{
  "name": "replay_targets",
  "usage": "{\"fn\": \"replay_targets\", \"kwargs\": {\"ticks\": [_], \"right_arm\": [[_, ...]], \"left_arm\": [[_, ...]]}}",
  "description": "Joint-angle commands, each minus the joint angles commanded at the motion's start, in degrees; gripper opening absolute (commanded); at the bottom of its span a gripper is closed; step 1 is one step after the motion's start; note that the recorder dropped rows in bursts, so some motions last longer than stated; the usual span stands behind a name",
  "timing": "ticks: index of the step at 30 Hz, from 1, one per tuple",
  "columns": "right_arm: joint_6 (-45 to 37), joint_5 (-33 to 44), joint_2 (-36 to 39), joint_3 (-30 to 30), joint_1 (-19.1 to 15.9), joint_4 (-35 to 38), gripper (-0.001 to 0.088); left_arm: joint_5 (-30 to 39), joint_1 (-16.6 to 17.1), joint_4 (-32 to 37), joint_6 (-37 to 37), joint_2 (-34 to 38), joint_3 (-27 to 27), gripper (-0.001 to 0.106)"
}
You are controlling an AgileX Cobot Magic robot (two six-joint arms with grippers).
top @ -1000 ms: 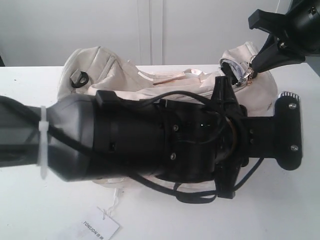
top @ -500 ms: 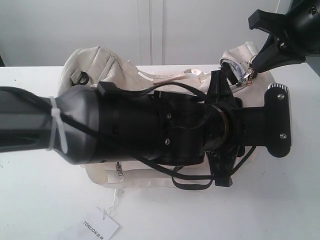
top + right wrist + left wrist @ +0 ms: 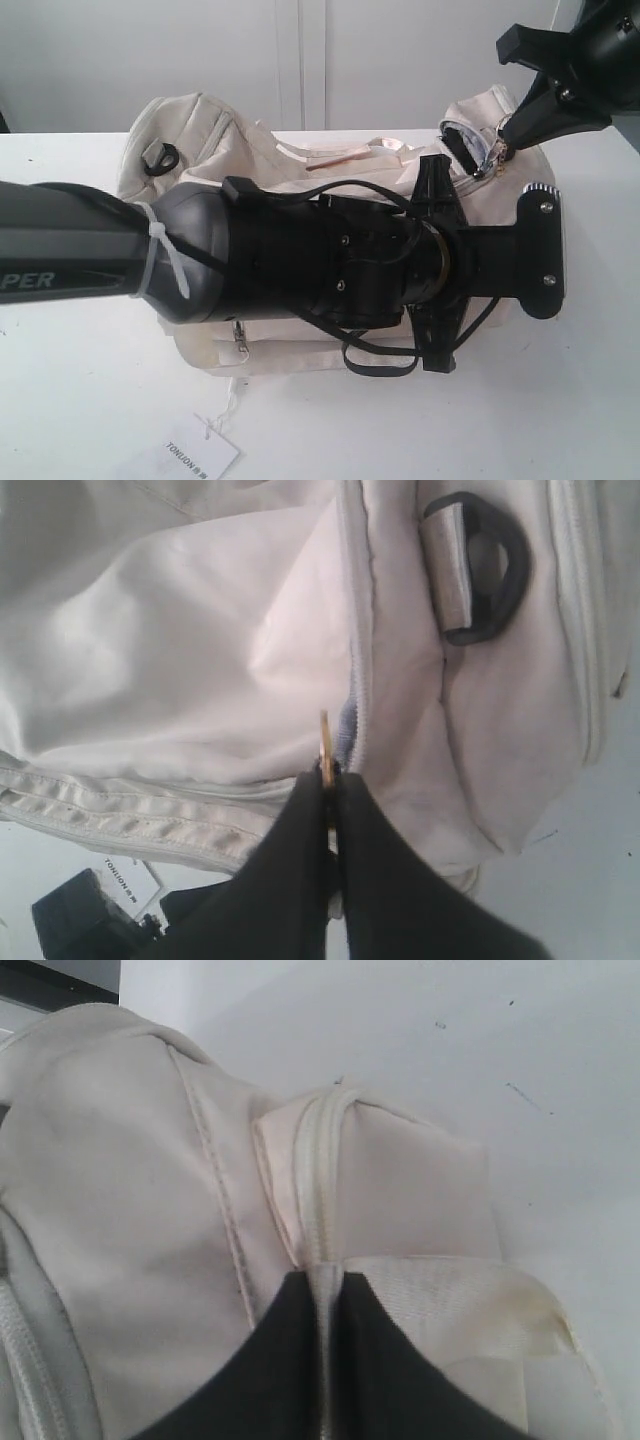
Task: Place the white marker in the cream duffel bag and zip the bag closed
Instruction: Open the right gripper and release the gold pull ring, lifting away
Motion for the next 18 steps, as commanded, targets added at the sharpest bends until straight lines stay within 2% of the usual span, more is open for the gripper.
{"fn": "replay_targets", "kwargs": {"ticks": [18], "right_arm": [[-1.59, -18.15, 2.60, 0.00, 0.00, 1.76, 0.0000]], "left_arm": [[-1.12, 0.00, 0.00, 0.13, 0.00, 0.00, 0.000]]}}
